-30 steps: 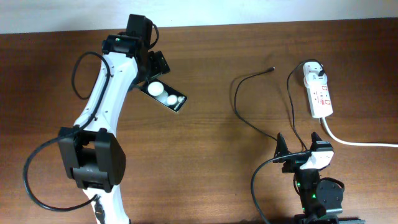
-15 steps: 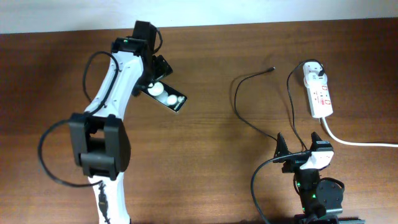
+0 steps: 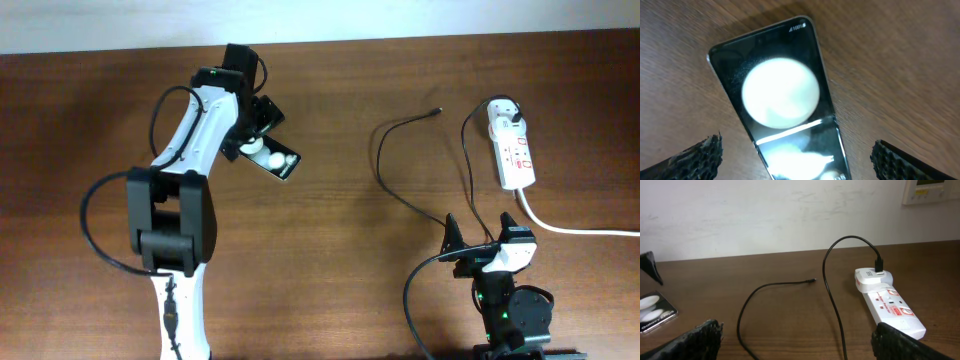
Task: Plug charger to phone and switch on socket
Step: 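Lower the left gripper and close it on the phone's sides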
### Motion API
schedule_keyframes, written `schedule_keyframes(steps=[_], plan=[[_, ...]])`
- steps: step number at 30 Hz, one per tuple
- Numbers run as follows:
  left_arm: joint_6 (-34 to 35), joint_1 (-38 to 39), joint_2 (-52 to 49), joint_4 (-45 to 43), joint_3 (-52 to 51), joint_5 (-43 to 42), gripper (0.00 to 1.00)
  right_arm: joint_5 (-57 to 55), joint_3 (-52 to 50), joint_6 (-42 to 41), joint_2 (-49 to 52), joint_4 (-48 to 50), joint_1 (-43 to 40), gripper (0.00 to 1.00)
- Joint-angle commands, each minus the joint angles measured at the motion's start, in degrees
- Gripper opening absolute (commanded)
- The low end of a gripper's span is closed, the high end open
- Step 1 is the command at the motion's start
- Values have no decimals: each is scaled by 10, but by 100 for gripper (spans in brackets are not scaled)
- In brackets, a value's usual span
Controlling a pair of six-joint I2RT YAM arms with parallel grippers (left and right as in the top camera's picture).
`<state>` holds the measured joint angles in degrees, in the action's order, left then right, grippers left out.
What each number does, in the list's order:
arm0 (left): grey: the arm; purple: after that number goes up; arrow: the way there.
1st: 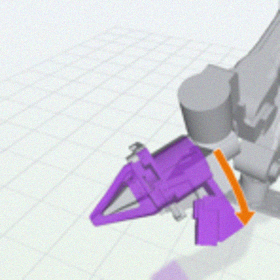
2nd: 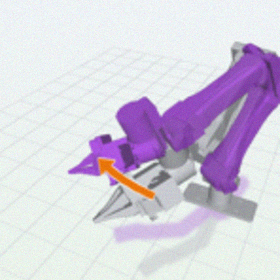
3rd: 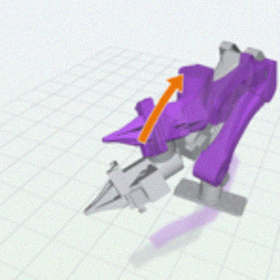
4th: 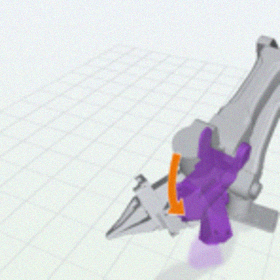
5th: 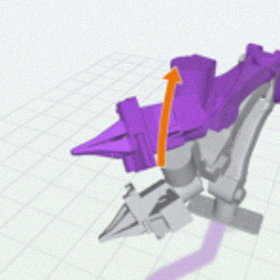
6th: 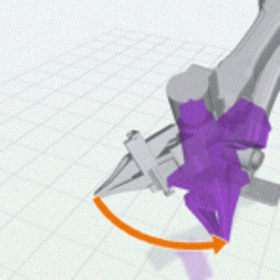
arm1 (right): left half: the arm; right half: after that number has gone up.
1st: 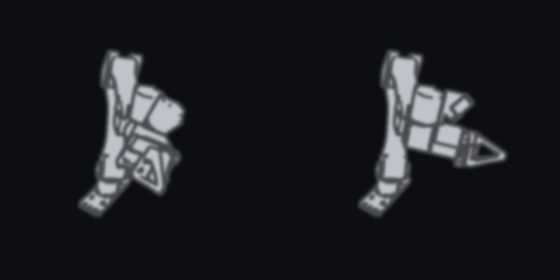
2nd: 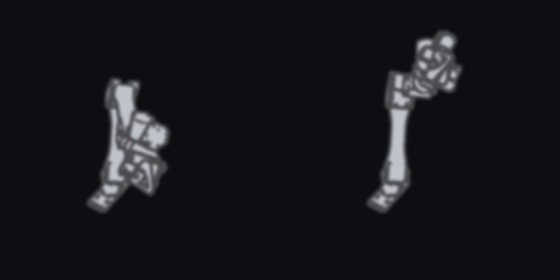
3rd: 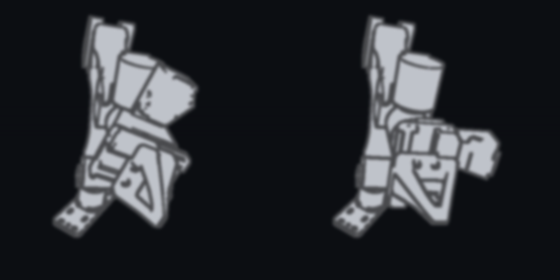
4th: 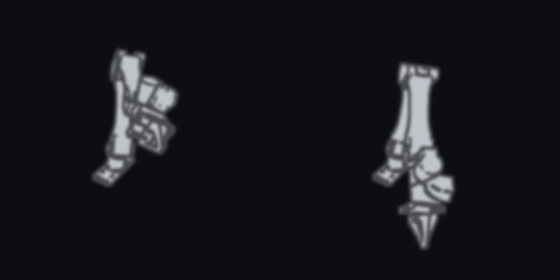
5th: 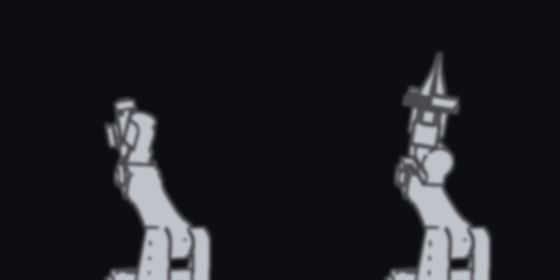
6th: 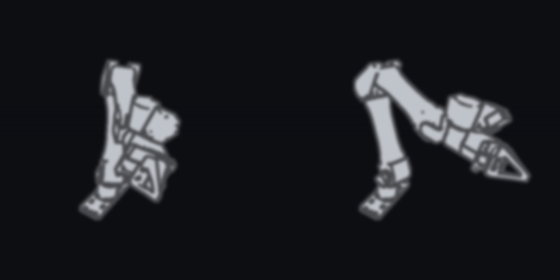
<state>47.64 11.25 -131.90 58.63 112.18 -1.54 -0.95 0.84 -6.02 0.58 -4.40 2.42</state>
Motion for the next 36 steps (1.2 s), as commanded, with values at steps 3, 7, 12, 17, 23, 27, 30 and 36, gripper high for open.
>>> schedule_keyframes(steps=[3, 7, 12, 17, 23, 27, 30, 36], plan=[[8, 4, -41, -6, 9, -2, 99, 1, -5, -2, -2, -1, 2, 99], [56, 4, -42, -8, 5, -2, 99, 1, -5, -2, -2, -1, 2, 99], [57, 7, -63, -12, 5, 0, 99, 1, -5, -2, -2, -1, 2, 99], [57, 8, -117, -10, 5, -2, 98, 1, -5, -2, -2, -1, 2, 99], [27, 14, -124, 6, 4, 3, 84, 1, -5, -2, -2, -1, 2, 99], [-11, 14, -124, 21, 4, 5, 84, 1, -5, -2, -2, -1, 2, 99], [-64, 14, -124, 23, 4, 5, 84, 1, -5, -2, -2, -1, 2, 99], [-331, 14, -124, 36, 4, 5, 94, 1, -5, -2, -2, -1, 2, 99]])
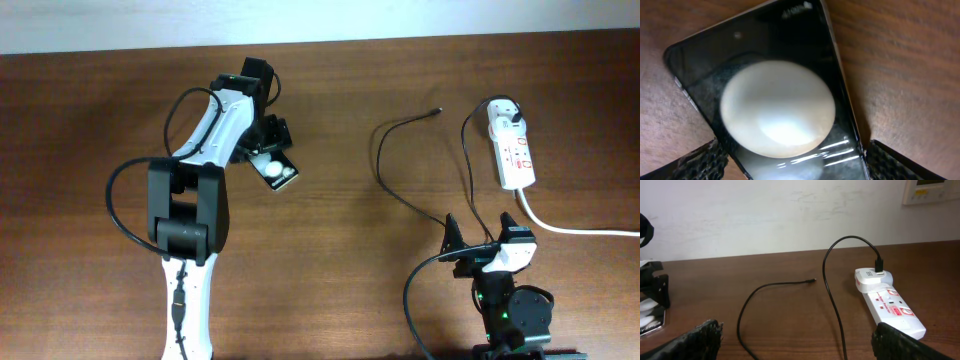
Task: Plug charger to phone and switch on socket
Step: 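Lower the left gripper and close it on the phone's sides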
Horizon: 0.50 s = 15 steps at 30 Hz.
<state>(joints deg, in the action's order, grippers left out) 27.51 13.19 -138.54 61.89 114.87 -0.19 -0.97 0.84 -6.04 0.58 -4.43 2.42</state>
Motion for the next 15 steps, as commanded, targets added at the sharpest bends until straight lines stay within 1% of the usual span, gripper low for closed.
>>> schedule_keyframes(steps=[1, 3, 5, 7, 8, 9, 10, 11, 12, 15], plan=[[-144, -5, -58, 5, -23, -9, 97, 2, -5, -2, -2, -1, 2, 99], [-142, -5, -58, 5, -23, -9, 99, 2, -5, -2, -2, -1, 2, 99], [-85, -5, -58, 10, -23, -9, 99, 2, -5, -2, -2, -1, 2, 99], [-3, -5, -58, 28, -23, -11, 99, 2, -5, -2, -2, -1, 2, 99], [16, -5, -58, 37, -23, -12, 98, 2, -5, -2, -2, -1, 2, 99], [12, -5, -58, 36, -23, -11, 91, 2, -5, -2, -2, -1, 2, 99], [-1, -5, -58, 35, -23, -11, 89, 2, -5, -2, -2, -1, 2, 99], [-31, -5, -58, 32, -23, -10, 87, 2, -5, -2, -2, -1, 2, 99], [-64, -5, -58, 31, -23, -8, 87, 2, -5, -2, -2, -1, 2, 99], [-134, -5, -58, 31, -23, 16, 89, 2, -5, -2, -2, -1, 2, 99]])
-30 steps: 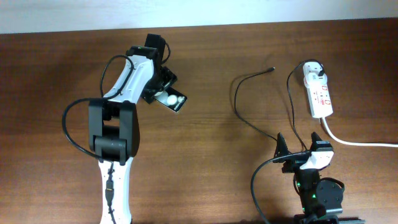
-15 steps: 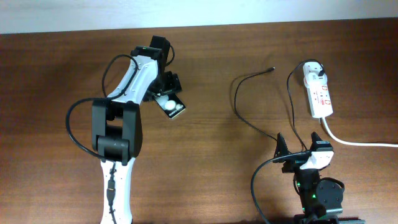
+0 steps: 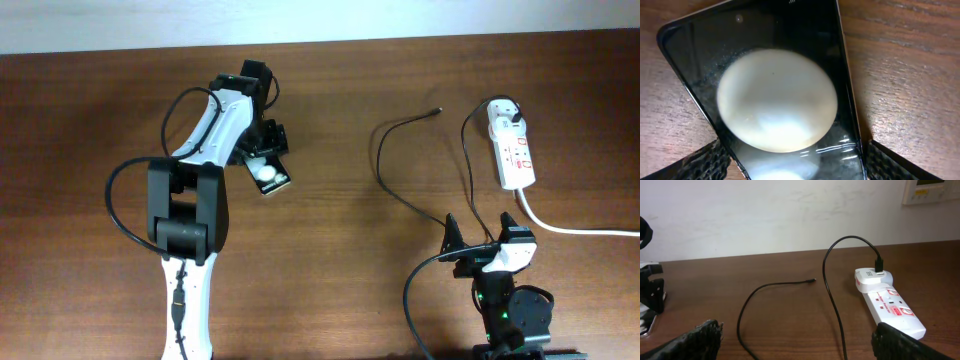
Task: Plug charger to phone and switch on socket
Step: 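Lower the left gripper and close it on the phone's sides, then lift the phone with the left gripper and tilt it upright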
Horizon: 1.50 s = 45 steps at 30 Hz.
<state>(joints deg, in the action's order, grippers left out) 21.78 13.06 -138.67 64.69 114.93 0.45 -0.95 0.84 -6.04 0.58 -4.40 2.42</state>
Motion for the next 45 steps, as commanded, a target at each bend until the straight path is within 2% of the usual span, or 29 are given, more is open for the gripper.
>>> schedule_keyframes(steps=[1, 3, 5, 7, 10, 15, 17, 22, 25, 31, 35, 41, 44, 45], plan=[[-130, -4, -57, 5, -24, 10, 89, 1, -5, -2, -2, -1, 2, 99], [-223, -4, -57, 18, -24, 10, 93, 1, -5, -2, -2, -1, 2, 99], [-277, -4, -57, 37, -24, 10, 96, 1, -5, -2, -2, -1, 2, 99], [-294, -5, -57, 39, -24, 15, 99, 1, -5, -2, -2, -1, 2, 99], [-252, -5, -57, 39, -24, 14, 99, 1, -5, -2, -2, -1, 2, 99], [15, -5, -57, 46, -24, 13, 99, 1, -5, -2, -2, -1, 2, 99], [82, -5, -57, 36, -24, 13, 99, 1, -5, -2, -2, -1, 2, 99], [82, -5, -57, 1, -24, 31, 99, 1, -5, -2, -2, -1, 2, 99], [81, -5, -57, -1, -24, 56, 99, 1, -5, -2, -2, -1, 2, 99], [68, -5, -57, 2, -24, 54, 100, 1, -5, -2, -2, -1, 2, 99], [42, -5, -57, 6, -24, 54, 93, 1, -5, -2, -2, -1, 2, 99], [42, -5, -57, 10, -24, 53, 85, 1, -5, -2, -2, -1, 2, 99], [27, -5, -57, 16, -24, 49, 84, 1, -5, -2, -2, -1, 2, 99], [14, -5, -57, 17, -24, 49, 87, 1, -5, -2, -2, -1, 2, 99]])
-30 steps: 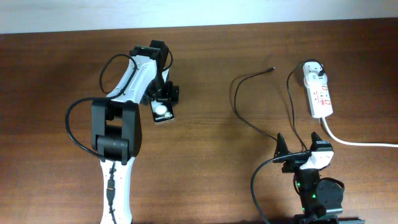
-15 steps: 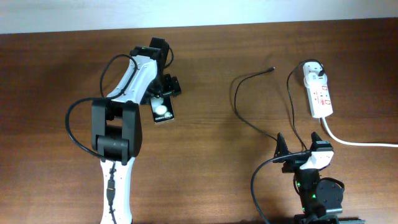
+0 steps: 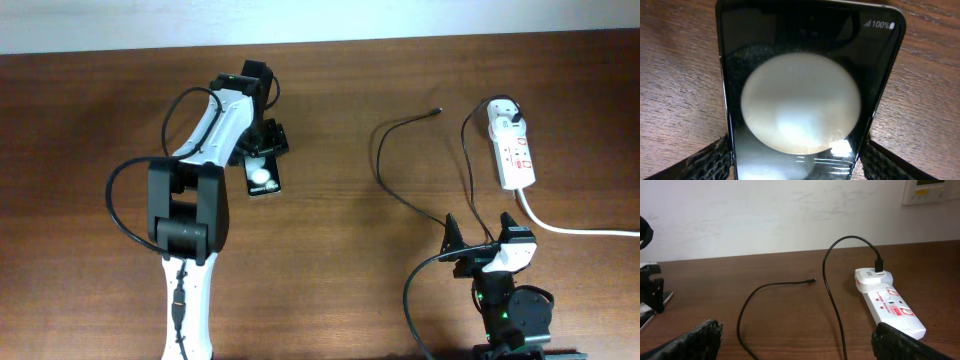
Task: Plug charger to phone and switch on socket
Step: 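Lift the phone with the left gripper and tilt it upright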
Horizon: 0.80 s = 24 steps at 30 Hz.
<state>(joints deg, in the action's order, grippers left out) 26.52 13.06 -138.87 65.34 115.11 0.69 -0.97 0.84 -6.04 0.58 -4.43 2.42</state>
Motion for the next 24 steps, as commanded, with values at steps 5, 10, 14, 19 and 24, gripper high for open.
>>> schedule_keyframes(steps=[5, 10, 14, 19, 24], plan=[[-39, -5, -56, 13, -26, 47, 92, 2, -5, -2, -2, -1, 2, 99], [-44, -5, -56, 27, -26, 45, 86, 2, -5, -2, -2, -1, 2, 99], [-44, -5, -56, 34, -26, 45, 89, 2, -5, -2, -2, -1, 2, 99], [-43, -5, -56, 33, -26, 45, 86, 2, -5, -2, -2, -1, 2, 99], [-43, -5, -56, 18, -26, 14, 76, 2, -5, -2, -2, -1, 2, 99]])
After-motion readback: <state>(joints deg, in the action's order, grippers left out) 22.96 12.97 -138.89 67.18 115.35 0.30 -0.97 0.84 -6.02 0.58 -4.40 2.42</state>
